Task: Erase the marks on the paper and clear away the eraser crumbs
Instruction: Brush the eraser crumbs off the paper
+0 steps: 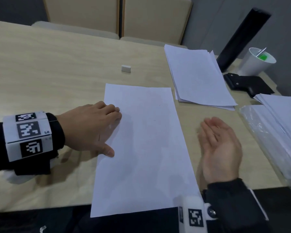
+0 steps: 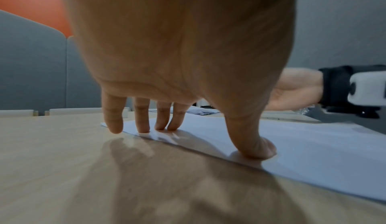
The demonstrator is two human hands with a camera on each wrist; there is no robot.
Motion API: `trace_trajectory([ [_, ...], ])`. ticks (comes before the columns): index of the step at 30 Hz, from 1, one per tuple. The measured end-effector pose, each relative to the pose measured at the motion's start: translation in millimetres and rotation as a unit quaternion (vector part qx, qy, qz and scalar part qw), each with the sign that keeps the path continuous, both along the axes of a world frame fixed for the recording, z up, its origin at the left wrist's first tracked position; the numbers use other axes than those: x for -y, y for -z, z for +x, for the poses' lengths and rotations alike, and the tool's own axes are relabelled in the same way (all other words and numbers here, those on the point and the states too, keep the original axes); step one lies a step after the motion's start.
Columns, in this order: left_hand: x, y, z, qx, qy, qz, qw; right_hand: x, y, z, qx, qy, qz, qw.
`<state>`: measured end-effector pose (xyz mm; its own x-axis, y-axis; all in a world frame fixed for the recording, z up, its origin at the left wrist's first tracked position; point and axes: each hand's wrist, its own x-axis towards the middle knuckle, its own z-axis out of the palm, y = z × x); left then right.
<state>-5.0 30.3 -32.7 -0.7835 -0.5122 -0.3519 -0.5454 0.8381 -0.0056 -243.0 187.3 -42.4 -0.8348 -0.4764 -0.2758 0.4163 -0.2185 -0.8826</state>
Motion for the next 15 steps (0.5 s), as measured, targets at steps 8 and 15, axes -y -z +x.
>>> trace_trajectory([
  [8,-0.2,-3.3,-3.6,0.017,0.008,-0.02,1.0,99.8,8.5,93.8,0.187,-0.327,-0.013,0.926],
  [15,0.8,-1.9,-3.1,0.022,0.013,-0.031,0.999,49.4,12.8,37.5,0.096,0.055,0.005,0.994],
])
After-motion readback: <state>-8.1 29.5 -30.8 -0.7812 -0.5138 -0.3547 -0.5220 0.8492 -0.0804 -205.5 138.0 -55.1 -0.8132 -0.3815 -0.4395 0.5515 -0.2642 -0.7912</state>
